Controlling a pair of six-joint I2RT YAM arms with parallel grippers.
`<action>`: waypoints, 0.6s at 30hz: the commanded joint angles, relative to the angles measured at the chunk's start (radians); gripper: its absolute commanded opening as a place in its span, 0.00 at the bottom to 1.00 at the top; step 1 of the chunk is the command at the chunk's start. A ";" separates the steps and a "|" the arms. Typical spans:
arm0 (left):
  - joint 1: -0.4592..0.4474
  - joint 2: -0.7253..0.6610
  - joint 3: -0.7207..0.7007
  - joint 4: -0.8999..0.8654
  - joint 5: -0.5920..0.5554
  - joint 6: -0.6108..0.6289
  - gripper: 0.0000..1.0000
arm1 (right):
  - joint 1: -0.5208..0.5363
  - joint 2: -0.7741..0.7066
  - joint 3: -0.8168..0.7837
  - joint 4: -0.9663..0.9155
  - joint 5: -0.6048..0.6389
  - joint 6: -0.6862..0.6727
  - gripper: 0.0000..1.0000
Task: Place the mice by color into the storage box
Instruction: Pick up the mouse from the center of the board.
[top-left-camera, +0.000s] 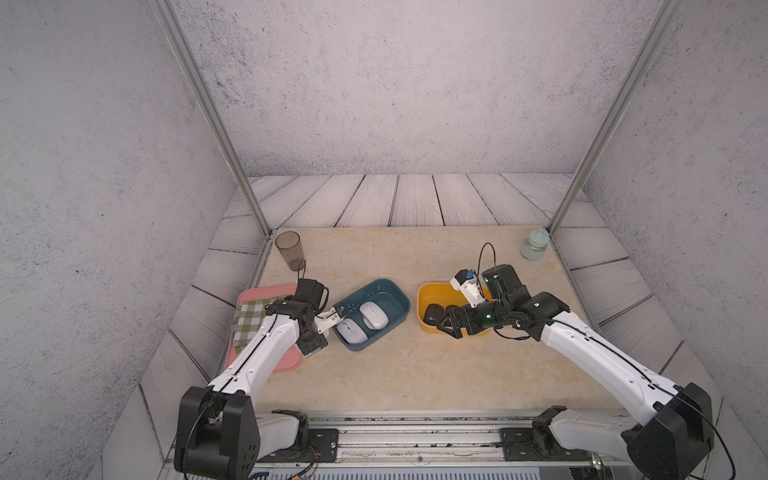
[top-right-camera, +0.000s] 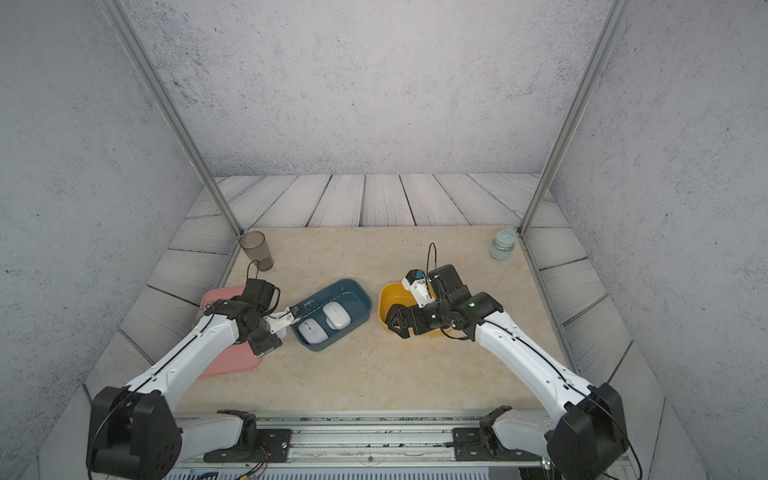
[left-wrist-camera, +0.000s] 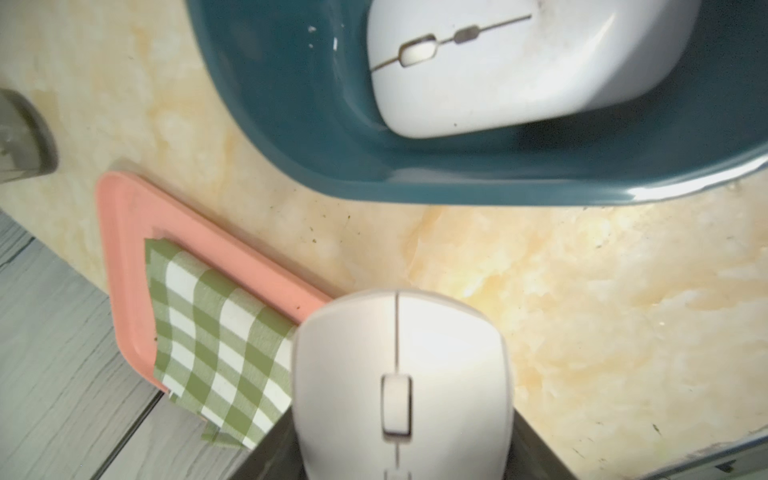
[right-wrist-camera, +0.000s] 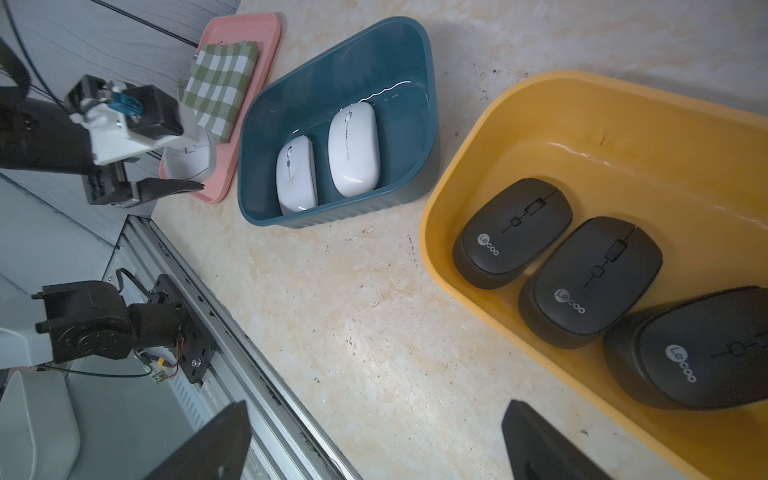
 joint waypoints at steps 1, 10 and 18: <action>0.012 -0.037 0.098 -0.101 0.065 -0.102 0.40 | -0.002 0.008 0.022 -0.028 0.021 -0.004 0.99; 0.001 -0.084 0.335 -0.129 0.281 -0.398 0.35 | -0.002 0.024 0.044 -0.047 0.047 0.016 0.99; -0.051 -0.010 0.433 0.045 0.468 -1.017 0.30 | -0.002 0.010 0.088 -0.090 0.095 0.032 0.99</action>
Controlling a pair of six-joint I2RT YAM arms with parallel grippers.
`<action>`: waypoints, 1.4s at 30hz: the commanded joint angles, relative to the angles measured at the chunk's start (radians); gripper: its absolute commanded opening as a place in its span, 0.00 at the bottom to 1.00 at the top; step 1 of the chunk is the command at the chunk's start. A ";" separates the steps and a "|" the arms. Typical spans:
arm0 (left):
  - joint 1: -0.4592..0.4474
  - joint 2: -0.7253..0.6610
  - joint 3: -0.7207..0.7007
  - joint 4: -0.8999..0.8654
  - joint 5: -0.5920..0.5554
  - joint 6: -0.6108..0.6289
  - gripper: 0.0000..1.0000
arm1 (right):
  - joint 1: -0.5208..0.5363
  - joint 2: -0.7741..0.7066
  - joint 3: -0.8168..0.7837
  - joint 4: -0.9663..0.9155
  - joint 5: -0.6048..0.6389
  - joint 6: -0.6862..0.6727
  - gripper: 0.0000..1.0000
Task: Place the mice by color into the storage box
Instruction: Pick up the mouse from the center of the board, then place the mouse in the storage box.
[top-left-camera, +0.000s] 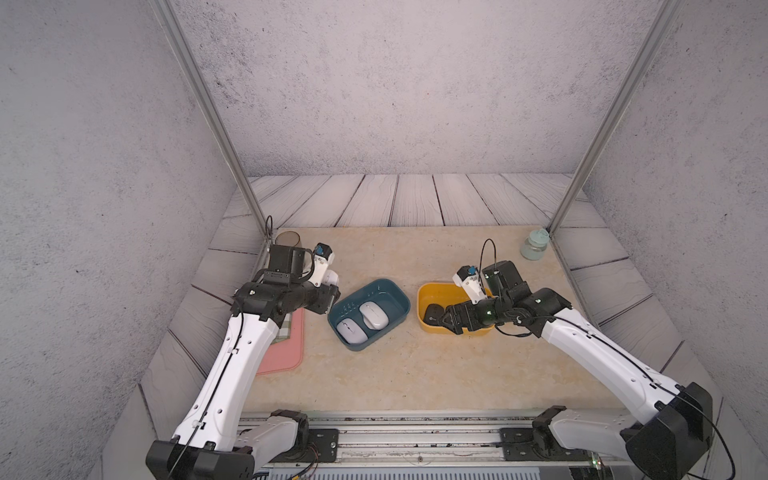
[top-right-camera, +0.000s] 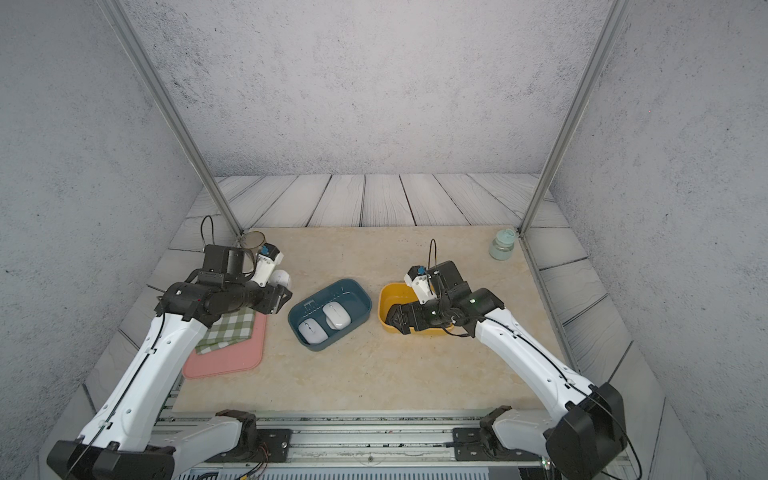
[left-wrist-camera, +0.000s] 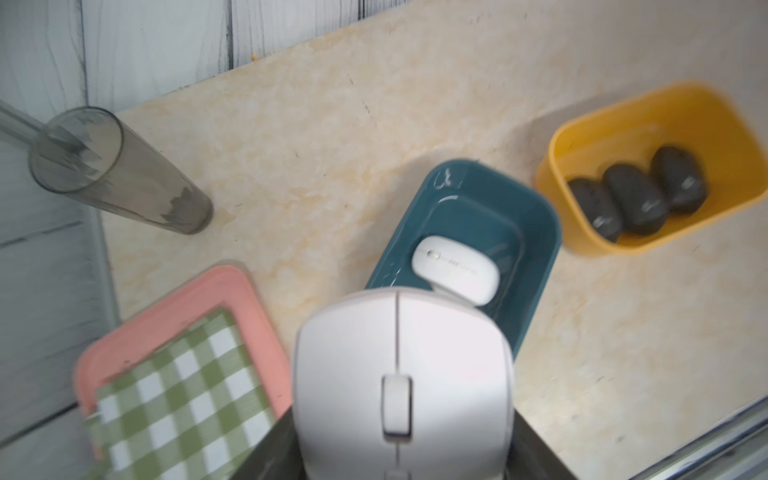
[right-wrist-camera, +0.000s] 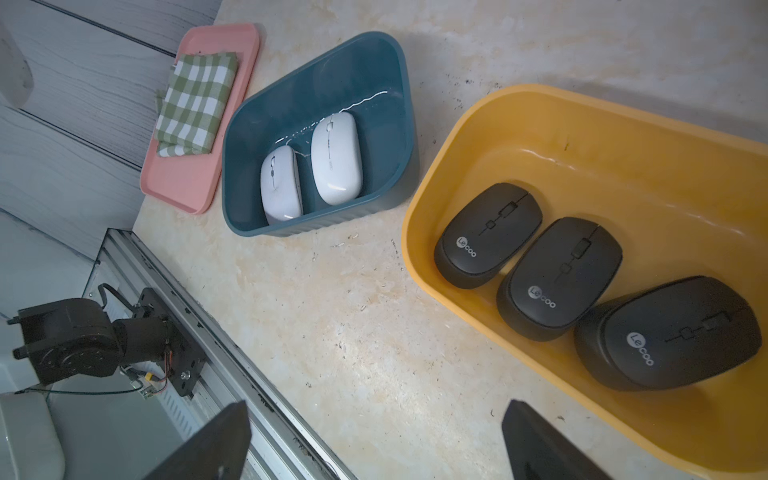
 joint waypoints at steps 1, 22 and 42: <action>-0.049 0.085 0.056 0.048 0.097 -0.349 0.28 | -0.002 -0.006 0.030 -0.042 0.045 0.014 0.99; -0.206 0.526 0.064 0.233 0.093 -1.046 0.31 | -0.002 -0.071 -0.022 -0.073 0.097 0.062 0.99; -0.273 0.803 0.179 0.294 0.011 -1.129 0.37 | -0.003 -0.080 -0.058 -0.063 0.088 0.033 0.99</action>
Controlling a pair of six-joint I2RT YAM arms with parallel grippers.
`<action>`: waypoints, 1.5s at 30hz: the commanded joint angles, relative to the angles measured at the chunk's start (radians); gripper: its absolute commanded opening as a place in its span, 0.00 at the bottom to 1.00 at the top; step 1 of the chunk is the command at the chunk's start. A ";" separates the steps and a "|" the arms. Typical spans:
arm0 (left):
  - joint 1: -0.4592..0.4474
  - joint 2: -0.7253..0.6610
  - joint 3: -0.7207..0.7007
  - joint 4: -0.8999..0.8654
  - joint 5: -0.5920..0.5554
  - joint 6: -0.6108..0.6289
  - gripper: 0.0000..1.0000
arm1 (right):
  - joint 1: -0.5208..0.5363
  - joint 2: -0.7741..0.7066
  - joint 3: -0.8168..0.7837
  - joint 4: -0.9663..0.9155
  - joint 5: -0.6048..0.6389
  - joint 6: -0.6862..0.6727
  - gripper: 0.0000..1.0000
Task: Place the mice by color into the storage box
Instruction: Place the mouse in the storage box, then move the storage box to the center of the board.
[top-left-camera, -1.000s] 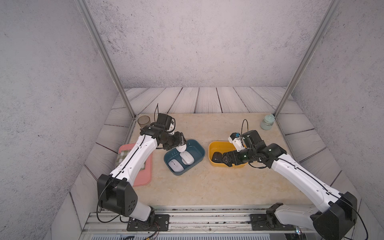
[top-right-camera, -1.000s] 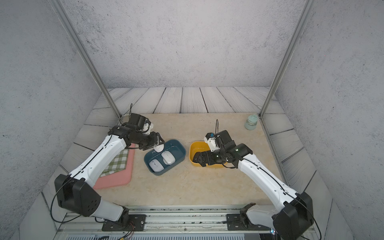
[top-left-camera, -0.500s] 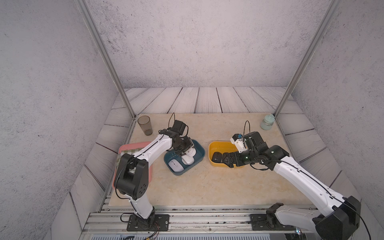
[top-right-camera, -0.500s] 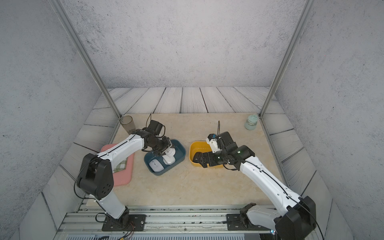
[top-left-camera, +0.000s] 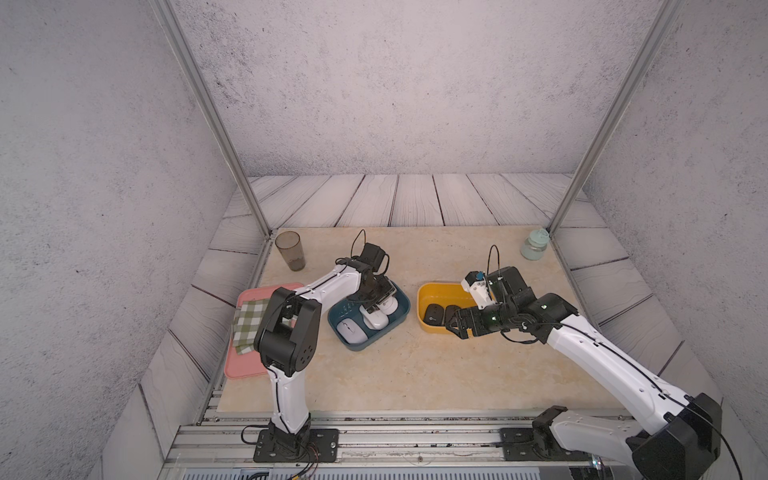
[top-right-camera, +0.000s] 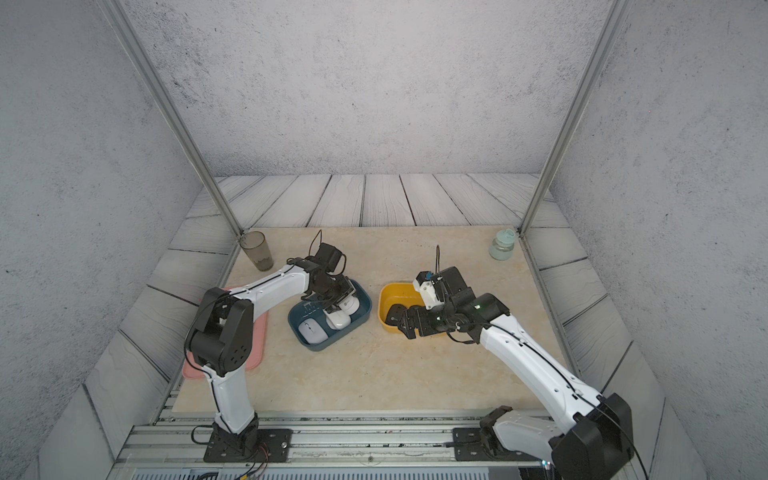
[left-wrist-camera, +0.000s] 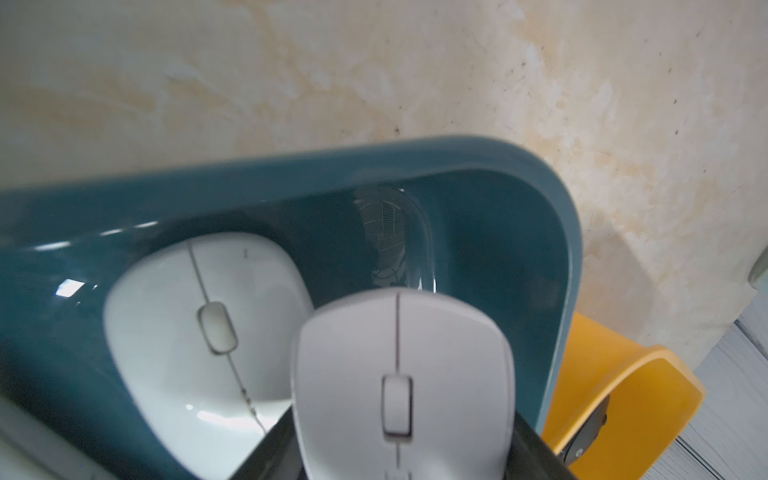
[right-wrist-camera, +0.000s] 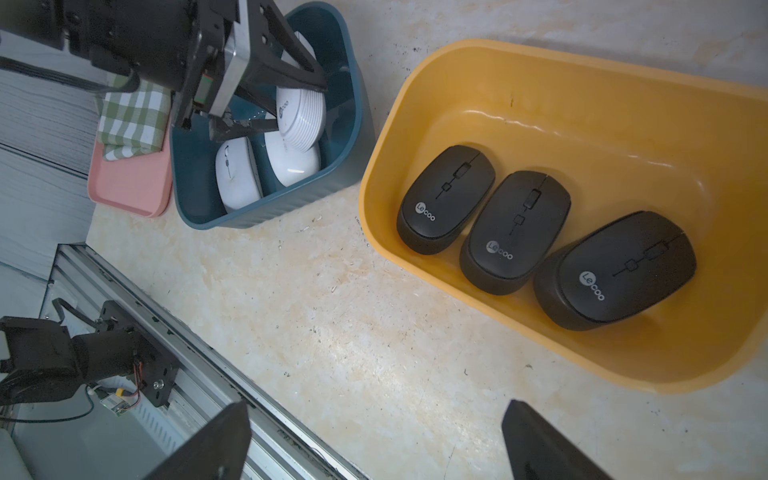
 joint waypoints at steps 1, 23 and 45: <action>-0.013 0.034 0.045 0.004 -0.017 -0.012 0.41 | -0.001 -0.027 -0.009 -0.004 0.002 -0.018 0.99; -0.038 0.022 0.173 -0.072 -0.033 0.038 0.88 | -0.002 -0.036 -0.015 0.004 -0.022 0.001 0.99; 0.376 -0.764 -0.299 -0.194 -0.109 0.342 0.93 | -0.008 0.098 0.108 0.056 0.141 -0.061 0.99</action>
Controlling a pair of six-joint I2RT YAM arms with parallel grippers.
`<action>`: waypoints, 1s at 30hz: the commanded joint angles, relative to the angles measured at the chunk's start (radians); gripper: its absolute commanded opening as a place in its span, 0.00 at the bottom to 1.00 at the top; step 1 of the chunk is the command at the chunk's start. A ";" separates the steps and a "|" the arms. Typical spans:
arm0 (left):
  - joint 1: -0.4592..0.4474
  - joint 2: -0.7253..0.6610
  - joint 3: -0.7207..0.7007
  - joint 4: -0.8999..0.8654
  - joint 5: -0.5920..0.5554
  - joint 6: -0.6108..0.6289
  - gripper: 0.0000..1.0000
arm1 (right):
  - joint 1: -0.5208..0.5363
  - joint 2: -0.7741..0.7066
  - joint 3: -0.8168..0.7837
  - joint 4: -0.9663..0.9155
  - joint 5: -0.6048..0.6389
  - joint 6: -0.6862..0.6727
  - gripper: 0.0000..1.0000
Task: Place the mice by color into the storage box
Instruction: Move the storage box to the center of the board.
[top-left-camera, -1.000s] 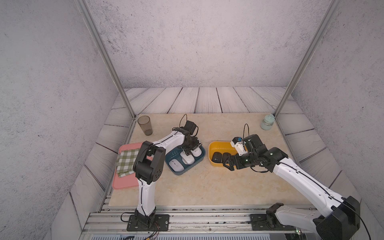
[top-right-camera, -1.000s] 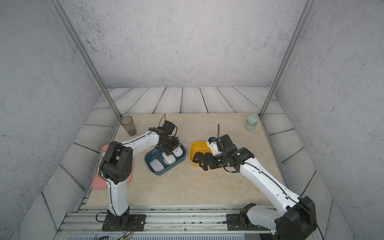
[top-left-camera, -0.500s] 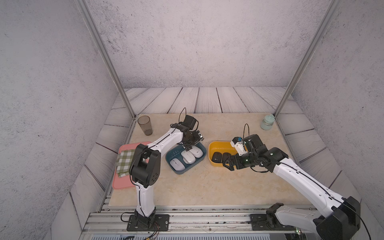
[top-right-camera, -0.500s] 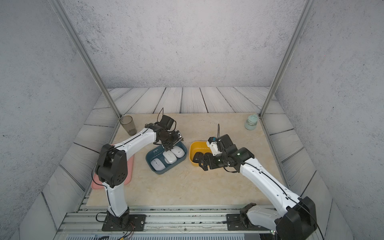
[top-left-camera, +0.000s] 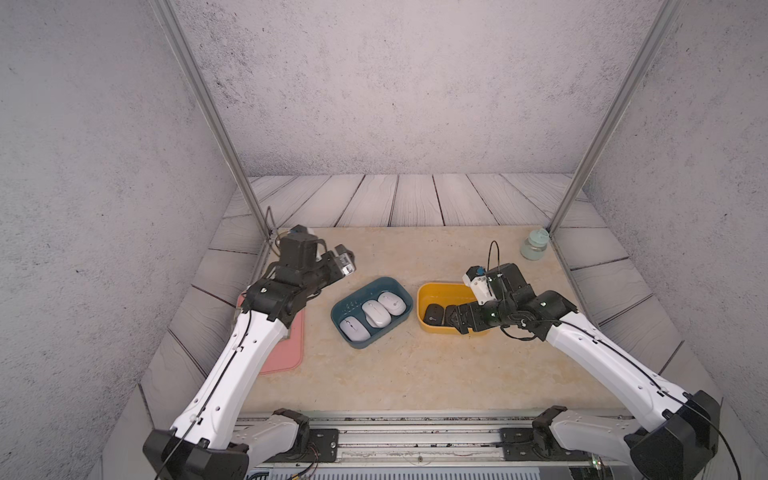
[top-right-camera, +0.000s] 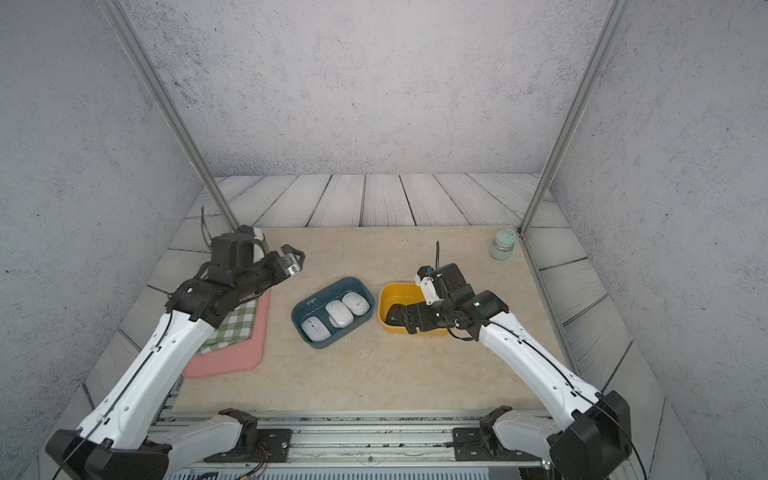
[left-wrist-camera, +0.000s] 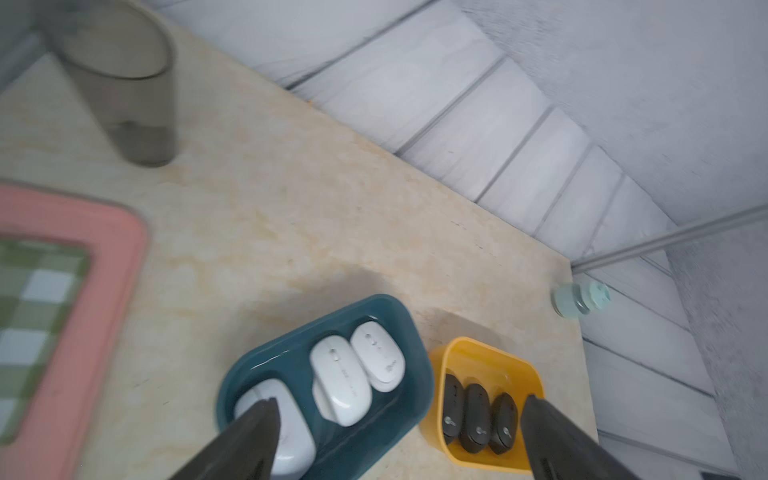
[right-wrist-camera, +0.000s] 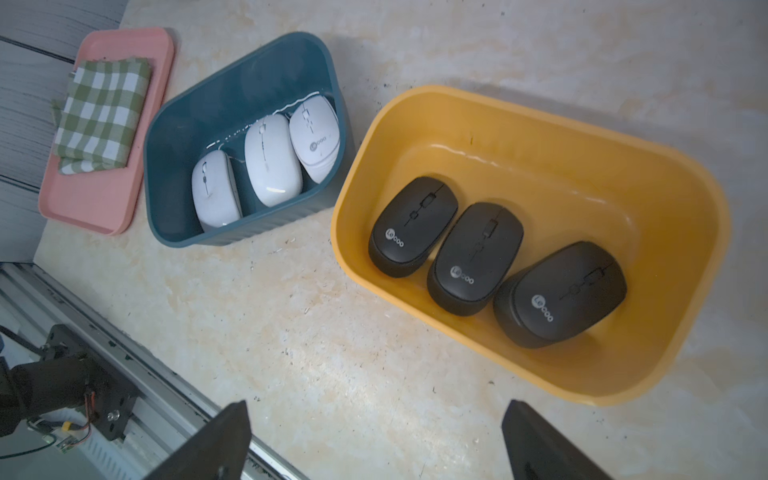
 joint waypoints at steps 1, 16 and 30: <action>0.149 0.034 -0.135 -0.142 0.115 0.019 0.90 | -0.007 0.075 0.066 0.030 0.031 -0.021 0.99; 0.106 -0.236 -0.514 -0.163 0.276 -0.110 0.56 | -0.007 0.125 0.040 0.031 0.007 0.011 0.99; -0.441 -0.664 -0.948 0.245 -0.108 -0.701 0.00 | -0.008 0.108 0.013 0.028 0.031 0.033 0.99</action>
